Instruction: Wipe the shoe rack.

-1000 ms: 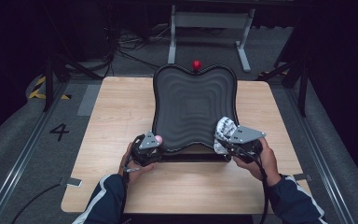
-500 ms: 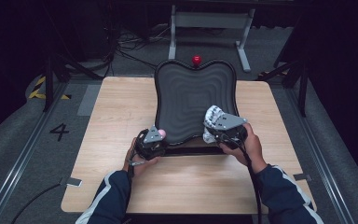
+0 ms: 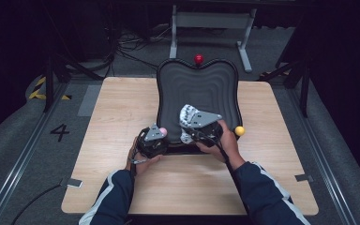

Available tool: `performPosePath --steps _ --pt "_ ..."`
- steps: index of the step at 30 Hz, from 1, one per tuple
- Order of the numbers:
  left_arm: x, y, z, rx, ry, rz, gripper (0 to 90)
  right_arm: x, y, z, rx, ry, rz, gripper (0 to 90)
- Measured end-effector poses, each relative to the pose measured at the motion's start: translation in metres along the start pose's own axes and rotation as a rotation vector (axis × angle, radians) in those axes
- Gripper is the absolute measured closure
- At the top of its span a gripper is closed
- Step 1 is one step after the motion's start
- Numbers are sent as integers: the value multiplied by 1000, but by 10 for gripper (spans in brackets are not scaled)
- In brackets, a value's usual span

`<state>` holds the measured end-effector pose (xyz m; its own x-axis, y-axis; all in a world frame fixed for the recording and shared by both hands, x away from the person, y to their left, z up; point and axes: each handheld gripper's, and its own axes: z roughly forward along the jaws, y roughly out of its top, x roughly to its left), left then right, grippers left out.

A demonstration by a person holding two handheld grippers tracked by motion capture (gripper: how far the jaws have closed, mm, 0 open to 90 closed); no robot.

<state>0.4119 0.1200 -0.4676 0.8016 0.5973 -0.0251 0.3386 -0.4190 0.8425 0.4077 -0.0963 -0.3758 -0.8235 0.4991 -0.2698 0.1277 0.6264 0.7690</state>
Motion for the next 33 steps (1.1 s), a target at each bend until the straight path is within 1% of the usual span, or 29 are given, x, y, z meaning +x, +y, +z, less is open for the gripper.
performPosePath --steps 3,4,5,6,7,9,12,15,16,17,18,19,20,21,22,23,24,26,27,30,31,33 --pt "-1 0 1 -10 -1 -10 788 8 5 6 -4 11 -3 809" --pt "-1 -1 2 -14 1 -15 788 11 7 9 -9 23 0 809" --pt "-1 0 2 -12 4 -4 789 12 8 10 -12 27 4 809" --pt "-2 0 2 -11 3 -10 788 15 9 12 -15 28 4 809" --pt "-2 0 2 -13 6 -2 788 16 9 12 -17 26 4 809" --pt "-3 0 2 -11 1 -11 788 16 8 12 -21 28 8 810" --pt "-4 0 2 -12 0 -7 788 14 4 10 -35 40 22 811" --pt "-4 0 2 -9 -4 -5 784 12 0 8 -44 39 27 811" --pt "-4 0 2 1 3 2 782 11 -2 6 -47 30 31 811" --pt "-4 0 2 -6 4 8 780 10 -4 4 -51 18 32 811" --pt "-6 0 2 -9 -3 -5 779 10 -6 3 -55 10 33 811" --pt "-6 0 2 -7 -13 3 779 9 -7 2 -59 4 33 811" --pt "-7 0 3 -4 -17 -1 777 7 -11 -2 -64 -5 40 811" --pt "-7 0 3 -5 -15 13 775 6 -13 -4 -67 -8 45 811" --pt "-9 0 3 -2 -22 13 774 4 -15 -5 -69 -12 51 811" --pt "-10 0 4 -6 -29 3 772 1 -18 -8 -70 -15 65 811" --pt "-10 1 4 1 -24 13 772 -1 -19 -10 -70 -26 67 811" --pt "-10 1 4 -2 -28 12 772 -6 -24 -16 -64 -72 62 811" --pt "-10 0 4 -3 -29 12 771 -9 -26 -18 -62 -87 69 811" --pt "-9 0 4 -3 -30 12 770 -21 -33 -26 -50 -110 101 811" --pt "-9 0 4 -2 -32 16 770 -24 -36 -28 -48 -110 113 812" --pt "-9 0 4 0 -30 23 766 -31 -42 -35 -41 -127 131 812"
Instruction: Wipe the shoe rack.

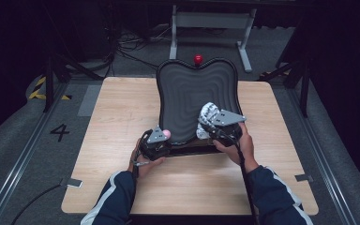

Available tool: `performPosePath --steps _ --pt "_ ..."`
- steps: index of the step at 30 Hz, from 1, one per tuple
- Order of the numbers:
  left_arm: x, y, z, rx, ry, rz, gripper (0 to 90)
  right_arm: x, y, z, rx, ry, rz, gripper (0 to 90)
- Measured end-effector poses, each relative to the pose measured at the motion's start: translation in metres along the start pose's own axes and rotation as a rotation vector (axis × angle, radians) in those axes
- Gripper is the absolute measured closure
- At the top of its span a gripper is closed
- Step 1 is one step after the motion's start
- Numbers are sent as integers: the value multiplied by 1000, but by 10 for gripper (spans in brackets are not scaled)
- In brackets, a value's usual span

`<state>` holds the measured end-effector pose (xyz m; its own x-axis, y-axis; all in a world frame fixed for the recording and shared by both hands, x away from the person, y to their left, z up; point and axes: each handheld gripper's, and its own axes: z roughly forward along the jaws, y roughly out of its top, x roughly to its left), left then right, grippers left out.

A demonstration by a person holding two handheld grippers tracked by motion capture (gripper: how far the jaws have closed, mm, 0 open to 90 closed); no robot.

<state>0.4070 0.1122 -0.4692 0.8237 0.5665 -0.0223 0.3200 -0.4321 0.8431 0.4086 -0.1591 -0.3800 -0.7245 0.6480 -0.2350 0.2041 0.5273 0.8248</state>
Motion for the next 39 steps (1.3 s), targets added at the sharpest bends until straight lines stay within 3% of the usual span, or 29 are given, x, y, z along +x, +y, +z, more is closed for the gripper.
performPosePath --steps 4,11,21,25,30,39 --pt "0 0 0 4 5 -7 761 -4 -7 -7 17 -40 -19 812" --pt "1 0 0 9 13 5 757 -16 -24 -25 49 -71 -19 812" --pt "2 0 0 27 18 20 749 -31 -40 -38 50 -57 32 813" --pt "2 1 -1 44 35 25 741 -29 -41 -40 59 -66 33 814" --pt "1 0 0 32 36 31 744 -29 -40 -39 63 -68 37 814" --pt "4 -1 0 28 27 12 747 -15 -21 -24 81 -72 -23 813"
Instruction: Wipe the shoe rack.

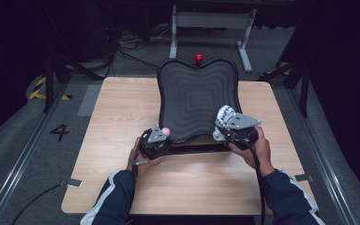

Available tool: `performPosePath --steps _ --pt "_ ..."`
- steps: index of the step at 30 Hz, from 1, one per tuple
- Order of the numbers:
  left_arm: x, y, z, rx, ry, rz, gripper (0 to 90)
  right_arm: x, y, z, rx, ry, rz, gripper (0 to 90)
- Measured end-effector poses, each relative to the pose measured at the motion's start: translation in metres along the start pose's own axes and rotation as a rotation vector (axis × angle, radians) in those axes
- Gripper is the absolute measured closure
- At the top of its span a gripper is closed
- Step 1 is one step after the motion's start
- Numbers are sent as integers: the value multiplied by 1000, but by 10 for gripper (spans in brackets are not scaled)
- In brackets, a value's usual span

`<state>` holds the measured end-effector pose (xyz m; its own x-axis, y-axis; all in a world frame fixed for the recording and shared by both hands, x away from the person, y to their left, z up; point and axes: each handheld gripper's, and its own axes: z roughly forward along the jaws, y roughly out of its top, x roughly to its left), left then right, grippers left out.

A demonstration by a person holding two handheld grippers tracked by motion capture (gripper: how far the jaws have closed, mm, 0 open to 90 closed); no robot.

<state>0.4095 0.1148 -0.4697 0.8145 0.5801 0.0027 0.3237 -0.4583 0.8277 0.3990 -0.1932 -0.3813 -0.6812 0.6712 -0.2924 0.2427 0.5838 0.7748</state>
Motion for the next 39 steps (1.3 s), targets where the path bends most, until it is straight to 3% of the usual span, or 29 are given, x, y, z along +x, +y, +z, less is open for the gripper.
performPosePath --steps 7,10,15,22,26,28,35,39 --pt "1 0 0 -3 -6 5 748 14 31 20 17 33 -64 809" --pt "2 0 0 -7 -7 4 749 20 45 30 17 90 -85 807" --pt "3 -1 0 -3 -17 2 748 33 61 46 2 212 -64 805" --pt "3 -2 1 -10 -22 -12 749 60 77 59 -6 271 -105 805" --pt "3 -2 1 -9 -22 -17 749 70 83 64 -9 291 -115 805" --pt "4 -2 0 -5 -17 -15 749 73 85 65 -6 278 -124 806" --pt "5 -3 0 -10 -16 -7 749 72 83 66 -13 289 -105 808" --pt "4 -3 1 -10 -26 -24 748 64 79 63 -20 288 -88 808"
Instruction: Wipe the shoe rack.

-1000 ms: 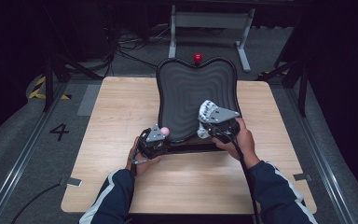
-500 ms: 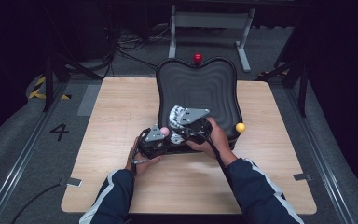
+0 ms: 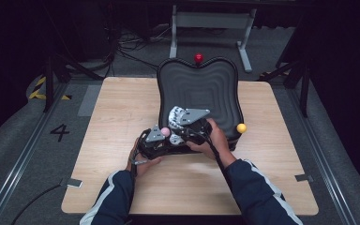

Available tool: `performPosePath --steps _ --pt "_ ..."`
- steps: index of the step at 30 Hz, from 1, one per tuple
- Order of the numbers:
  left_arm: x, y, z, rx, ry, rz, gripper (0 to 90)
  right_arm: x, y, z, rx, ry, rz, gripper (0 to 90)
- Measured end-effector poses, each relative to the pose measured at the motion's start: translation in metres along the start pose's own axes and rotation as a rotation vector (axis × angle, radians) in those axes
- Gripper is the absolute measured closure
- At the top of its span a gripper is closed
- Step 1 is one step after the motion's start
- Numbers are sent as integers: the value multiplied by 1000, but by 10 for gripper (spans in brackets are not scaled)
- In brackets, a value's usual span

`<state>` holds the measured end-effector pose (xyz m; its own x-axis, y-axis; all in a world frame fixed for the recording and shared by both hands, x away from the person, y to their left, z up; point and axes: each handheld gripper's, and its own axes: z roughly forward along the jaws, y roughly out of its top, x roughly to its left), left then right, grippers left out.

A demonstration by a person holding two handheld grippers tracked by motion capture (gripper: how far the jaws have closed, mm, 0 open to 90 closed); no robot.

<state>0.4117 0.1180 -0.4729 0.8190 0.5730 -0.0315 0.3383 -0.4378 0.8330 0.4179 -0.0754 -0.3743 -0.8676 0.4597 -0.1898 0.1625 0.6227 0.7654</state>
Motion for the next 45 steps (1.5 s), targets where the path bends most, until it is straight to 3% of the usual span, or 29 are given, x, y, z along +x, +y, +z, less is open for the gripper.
performPosePath --steps 7,22,26,30,36,45 --pt "0 0 0 5 2 -3 748 -17 -14 -16 2 -44 45 808" --pt "-2 1 1 11 -4 6 746 -61 -45 -58 75 -188 105 808" --pt "-2 1 1 8 -9 2 747 -78 -55 -74 99 -251 147 808" --pt "-1 1 1 11 -16 7 747 -96 -68 -88 89 -277 213 808" --pt "-1 1 1 11 -18 6 746 -104 -76 -96 79 -278 248 809" --pt "-1 1 1 11 -18 0 745 -98 -85 -101 89 -253 257 816"
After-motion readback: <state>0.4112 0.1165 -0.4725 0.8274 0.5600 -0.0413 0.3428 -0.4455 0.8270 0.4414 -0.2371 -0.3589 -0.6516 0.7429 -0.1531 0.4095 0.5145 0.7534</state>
